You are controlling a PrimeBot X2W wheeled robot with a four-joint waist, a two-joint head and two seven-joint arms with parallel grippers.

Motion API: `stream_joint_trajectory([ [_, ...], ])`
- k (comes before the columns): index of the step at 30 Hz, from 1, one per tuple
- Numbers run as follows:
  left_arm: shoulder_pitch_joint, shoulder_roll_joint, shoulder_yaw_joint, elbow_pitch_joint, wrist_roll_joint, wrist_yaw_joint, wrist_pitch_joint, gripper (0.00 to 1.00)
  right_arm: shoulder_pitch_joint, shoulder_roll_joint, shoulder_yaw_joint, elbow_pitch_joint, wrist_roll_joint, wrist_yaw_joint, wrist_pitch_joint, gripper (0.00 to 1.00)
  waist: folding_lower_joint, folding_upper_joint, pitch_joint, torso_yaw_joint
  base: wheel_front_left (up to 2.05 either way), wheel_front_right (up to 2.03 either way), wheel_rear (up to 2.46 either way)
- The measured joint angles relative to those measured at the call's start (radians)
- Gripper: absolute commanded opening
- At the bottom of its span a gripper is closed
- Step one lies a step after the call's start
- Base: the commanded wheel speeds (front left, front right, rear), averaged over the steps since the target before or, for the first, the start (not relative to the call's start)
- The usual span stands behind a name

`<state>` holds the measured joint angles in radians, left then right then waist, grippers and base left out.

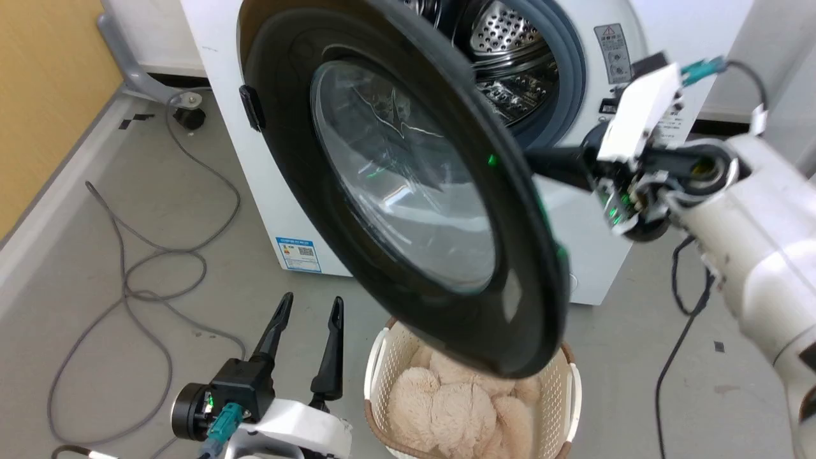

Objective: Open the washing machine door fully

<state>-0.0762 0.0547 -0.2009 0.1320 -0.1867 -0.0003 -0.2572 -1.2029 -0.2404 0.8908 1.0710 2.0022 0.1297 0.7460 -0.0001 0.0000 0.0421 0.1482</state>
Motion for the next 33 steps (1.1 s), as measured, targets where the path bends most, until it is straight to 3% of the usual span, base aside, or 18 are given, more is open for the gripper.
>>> stream_joint_trajectory([
  [14, 0.014, 0.001, -0.010, 0.019, 0.000, -0.003, 0.000, 1.00, 0.186, -0.034, 0.080, -0.363, 0.046, 0.000, -0.022, 0.00, 0.0000, 0.0000, -0.020, 0.008, 0.00, 0.00, 0.00],
  [23, 0.015, 0.002, -0.016, 0.033, 0.000, -0.004, 0.000, 1.00, 0.257, -0.063, 0.185, -0.529, 0.120, 0.000, -0.113, 0.00, 0.0001, 0.0000, -0.012, 0.009, 0.00, 0.00, 0.00],
  [26, 0.015, 0.003, -0.016, 0.035, 0.000, -0.004, 0.000, 1.00, 0.277, -0.084, 0.192, -0.556, 0.153, 0.000, -0.189, 0.00, 0.0000, 0.0000, -0.012, 0.007, 0.00, 0.00, 0.00],
  [27, 0.015, 0.003, -0.016, 0.035, 0.000, -0.004, 0.000, 1.00, 0.280, -0.091, 0.190, -0.565, 0.161, 0.000, -0.224, 0.22, 0.0001, 0.0000, -0.011, 0.005, 0.00, 0.00, 0.00],
  [28, 0.015, 0.004, -0.017, 0.035, 0.000, -0.004, 0.000, 1.00, 0.286, -0.098, 0.181, -0.576, 0.168, 0.000, -0.263, 0.96, 0.0001, 0.0000, -0.010, 0.004, 0.00, 0.00, 0.00],
  [33, 0.015, 0.011, -0.016, 0.036, 0.000, -0.004, 0.000, 1.00, 0.368, -0.129, 0.117, -0.674, 0.180, 0.000, -0.470, 1.00, 0.0000, 0.0000, -0.003, -0.010, 0.00, 0.00, 0.00],
])
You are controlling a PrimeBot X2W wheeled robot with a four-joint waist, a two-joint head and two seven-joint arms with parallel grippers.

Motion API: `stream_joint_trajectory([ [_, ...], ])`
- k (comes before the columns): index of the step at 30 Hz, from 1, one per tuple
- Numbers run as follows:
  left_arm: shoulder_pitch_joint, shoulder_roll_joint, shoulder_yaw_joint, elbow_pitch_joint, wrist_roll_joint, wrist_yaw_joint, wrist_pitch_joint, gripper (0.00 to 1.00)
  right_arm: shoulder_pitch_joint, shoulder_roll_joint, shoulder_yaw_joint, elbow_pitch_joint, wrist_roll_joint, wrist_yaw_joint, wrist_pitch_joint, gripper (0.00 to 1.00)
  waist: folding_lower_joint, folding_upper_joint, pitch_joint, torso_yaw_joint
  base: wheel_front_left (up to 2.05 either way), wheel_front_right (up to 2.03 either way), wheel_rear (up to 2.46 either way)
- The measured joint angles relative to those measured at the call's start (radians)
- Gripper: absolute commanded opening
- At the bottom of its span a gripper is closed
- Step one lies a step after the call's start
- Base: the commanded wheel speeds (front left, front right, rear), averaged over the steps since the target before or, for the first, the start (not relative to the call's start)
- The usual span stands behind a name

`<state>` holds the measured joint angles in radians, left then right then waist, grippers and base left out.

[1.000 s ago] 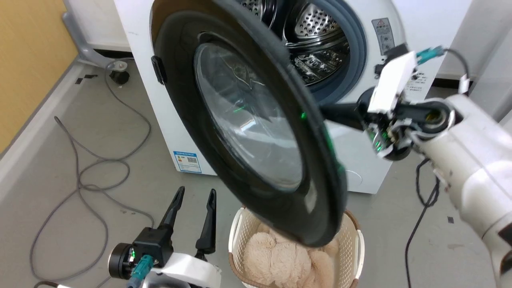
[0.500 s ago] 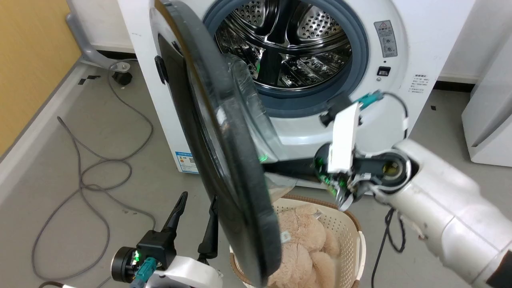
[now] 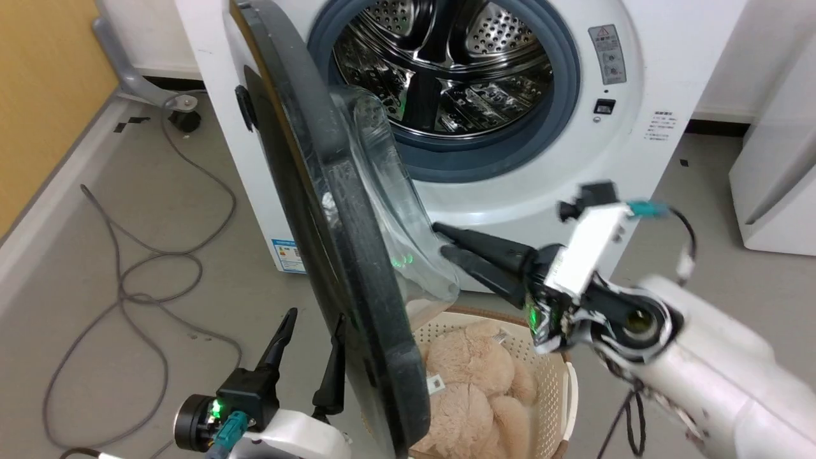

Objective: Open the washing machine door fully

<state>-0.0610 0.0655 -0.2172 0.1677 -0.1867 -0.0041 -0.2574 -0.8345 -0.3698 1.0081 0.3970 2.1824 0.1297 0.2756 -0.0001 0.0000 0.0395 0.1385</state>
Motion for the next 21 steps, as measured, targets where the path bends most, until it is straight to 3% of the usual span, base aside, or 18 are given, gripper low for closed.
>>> stream_joint_trajectory([
  [10, 0.014, 0.030, 0.003, 0.015, 0.007, 0.001, 0.000, 1.00, 0.380, -0.107, -0.202, -0.266, -0.068, 0.000, -0.446, 1.00, 0.0000, 0.0000, -0.008, -0.027, 0.00, 0.00, 0.00],
  [15, 0.039, 0.048, 0.007, 0.020, 0.009, 0.002, 0.000, 1.00, 0.575, -0.144, -0.286, -0.293, -0.176, 0.000, -0.533, 1.00, 0.0000, 0.0000, -0.024, -0.037, 0.00, 0.00, 0.00],
  [18, 0.055, 0.053, 0.007, 0.023, 0.009, 0.002, 0.000, 1.00, 0.681, -0.131, -0.435, -0.195, -0.340, 0.000, -0.533, 1.00, 0.0000, 0.0000, -0.036, -0.045, 0.00, 0.00, 0.00],
  [21, 0.063, 0.059, 0.008, 0.026, 0.007, 0.004, 0.000, 1.00, 0.763, -0.071, -0.607, -0.111, -0.568, 0.000, -0.534, 1.00, 0.0000, 0.0000, -0.042, -0.051, 0.00, 0.00, 0.00],
])
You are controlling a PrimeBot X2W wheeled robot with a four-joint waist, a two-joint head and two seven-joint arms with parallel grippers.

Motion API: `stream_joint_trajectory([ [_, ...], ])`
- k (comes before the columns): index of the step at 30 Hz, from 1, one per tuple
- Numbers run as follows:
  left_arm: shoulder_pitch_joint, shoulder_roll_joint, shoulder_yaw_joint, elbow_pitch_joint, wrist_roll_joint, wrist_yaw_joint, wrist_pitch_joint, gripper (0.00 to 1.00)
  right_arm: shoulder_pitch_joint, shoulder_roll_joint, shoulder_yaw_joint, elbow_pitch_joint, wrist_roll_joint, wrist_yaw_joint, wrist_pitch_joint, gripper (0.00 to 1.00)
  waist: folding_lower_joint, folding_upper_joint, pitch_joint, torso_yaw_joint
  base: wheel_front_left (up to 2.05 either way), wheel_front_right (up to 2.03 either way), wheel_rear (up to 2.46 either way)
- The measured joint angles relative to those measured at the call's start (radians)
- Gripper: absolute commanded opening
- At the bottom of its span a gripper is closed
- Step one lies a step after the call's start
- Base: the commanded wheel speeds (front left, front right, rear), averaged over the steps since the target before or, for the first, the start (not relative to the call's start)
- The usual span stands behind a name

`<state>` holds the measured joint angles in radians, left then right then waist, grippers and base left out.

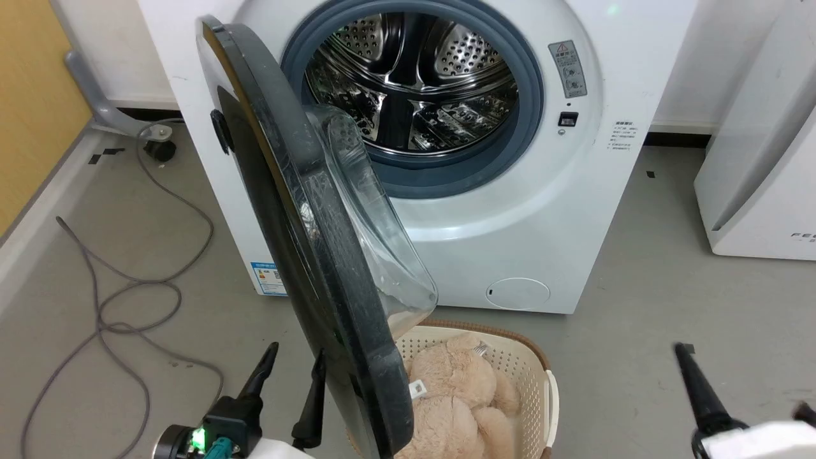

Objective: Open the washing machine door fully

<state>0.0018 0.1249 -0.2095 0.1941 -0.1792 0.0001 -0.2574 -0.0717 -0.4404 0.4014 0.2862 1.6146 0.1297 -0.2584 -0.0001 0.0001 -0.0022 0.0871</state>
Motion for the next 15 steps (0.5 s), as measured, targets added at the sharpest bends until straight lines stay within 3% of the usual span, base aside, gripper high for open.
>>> stream_joint_trajectory([
  [6, 0.004, 0.014, 0.009, 0.000, -0.007, 0.010, 0.000, 1.00, 0.096, 0.179, -0.366, 0.029, -0.625, 0.000, 0.000, 1.00, 0.0000, 0.0000, 0.004, -0.014, 0.00, 0.00, 0.00],
  [10, 0.005, 0.016, 0.016, 0.000, -0.009, 0.016, 0.000, 1.00, 0.156, 0.317, -0.605, -0.096, -1.128, 0.000, 0.000, 1.00, 0.0000, 0.0000, 0.011, -0.020, 0.00, 0.00, 0.00],
  [12, 0.004, 0.017, 0.018, 0.000, -0.010, 0.019, 0.000, 1.00, 0.176, 0.366, -0.652, -0.192, -1.306, 0.000, 0.003, 1.00, 0.0000, 0.0000, 0.014, -0.022, 0.00, 0.00, 0.00],
  [15, 0.004, 0.019, 0.023, 0.000, -0.015, 0.021, 0.000, 1.00, 0.190, 0.384, -0.651, -0.323, -1.478, 0.000, 0.038, 1.00, 0.0000, 0.0000, 0.020, -0.025, 0.00, 0.00, 0.00],
])
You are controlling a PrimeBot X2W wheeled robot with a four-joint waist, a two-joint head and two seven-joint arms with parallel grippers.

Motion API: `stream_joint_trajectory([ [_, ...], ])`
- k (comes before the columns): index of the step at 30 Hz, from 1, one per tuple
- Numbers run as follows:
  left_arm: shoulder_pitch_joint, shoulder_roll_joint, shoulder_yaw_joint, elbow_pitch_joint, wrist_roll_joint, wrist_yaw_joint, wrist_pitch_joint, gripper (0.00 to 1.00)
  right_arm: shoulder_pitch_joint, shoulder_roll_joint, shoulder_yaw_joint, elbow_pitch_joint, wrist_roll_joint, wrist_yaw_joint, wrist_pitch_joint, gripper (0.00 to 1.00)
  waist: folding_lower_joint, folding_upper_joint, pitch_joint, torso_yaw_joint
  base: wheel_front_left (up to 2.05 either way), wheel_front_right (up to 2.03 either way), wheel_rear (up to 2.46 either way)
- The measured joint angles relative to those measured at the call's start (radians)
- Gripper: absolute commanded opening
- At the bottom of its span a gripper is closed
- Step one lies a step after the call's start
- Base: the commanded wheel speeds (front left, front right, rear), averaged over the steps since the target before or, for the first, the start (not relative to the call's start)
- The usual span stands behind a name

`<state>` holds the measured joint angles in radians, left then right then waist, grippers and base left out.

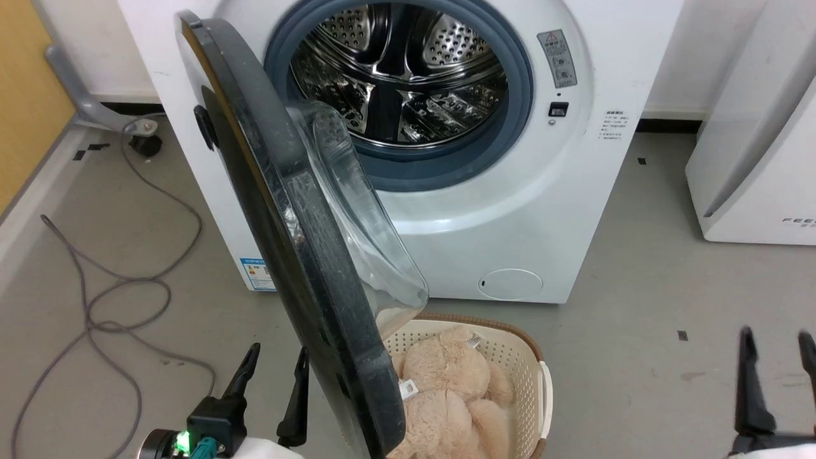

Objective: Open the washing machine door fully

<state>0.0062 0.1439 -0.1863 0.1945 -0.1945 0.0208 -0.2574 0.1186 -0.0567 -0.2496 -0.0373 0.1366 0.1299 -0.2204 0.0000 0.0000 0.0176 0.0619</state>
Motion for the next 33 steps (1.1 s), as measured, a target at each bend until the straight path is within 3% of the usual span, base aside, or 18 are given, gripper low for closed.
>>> stream_joint_trajectory([
  [5, -0.001, 0.001, 0.003, 0.000, -0.001, 0.004, 0.000, 1.00, 0.037, 0.002, 0.079, -0.106, -0.095, 0.000, 0.050, 1.00, 0.0000, 0.0000, 0.009, -0.008, 0.00, 0.00, 0.00],
  [11, -0.001, 0.004, 0.003, 0.002, -0.003, 0.007, 0.000, 1.00, 0.064, 0.003, 0.139, -0.131, -0.100, 0.000, 0.079, 1.00, 0.0001, 0.0000, 0.012, -0.010, 0.00, 0.00, 0.00],
  [12, -0.001, 0.004, 0.003, 0.003, -0.004, 0.007, 0.000, 0.69, 0.064, 0.003, 0.140, -0.131, -0.097, 0.000, 0.081, 1.00, 0.0000, 0.0000, 0.012, -0.010, 0.00, 0.00, 0.00],
  [13, -0.001, 0.004, 0.003, 0.003, -0.005, 0.007, 0.000, 0.69, 0.064, 0.003, 0.139, -0.131, -0.090, 0.000, 0.084, 1.00, 0.0000, 0.0000, 0.013, -0.010, 0.00, 0.00, 0.00],
  [14, -0.001, 0.004, 0.004, 0.005, -0.014, 0.007, 0.000, 0.00, 0.064, 0.003, 0.141, -0.130, -0.085, 0.000, 0.087, 1.00, 0.0000, 0.0000, 0.013, -0.010, 0.00, 0.00, 0.00],
  [26, -0.001, 0.006, 0.007, -0.010, -0.027, 0.017, 0.000, 0.00, 0.064, 0.003, 0.149, -0.126, -0.064, 0.000, 0.091, 1.00, 0.0000, 0.0000, 0.016, -0.012, 0.00, 0.00, 0.00],
  [33, -0.007, 0.016, 0.040, -0.120, -0.027, 0.043, 0.000, 0.00, 0.064, 0.003, 0.148, -0.126, -0.046, 0.000, 0.092, 1.00, 0.0000, 0.0000, 0.020, -0.010, 0.00, 0.00, 0.00],
])
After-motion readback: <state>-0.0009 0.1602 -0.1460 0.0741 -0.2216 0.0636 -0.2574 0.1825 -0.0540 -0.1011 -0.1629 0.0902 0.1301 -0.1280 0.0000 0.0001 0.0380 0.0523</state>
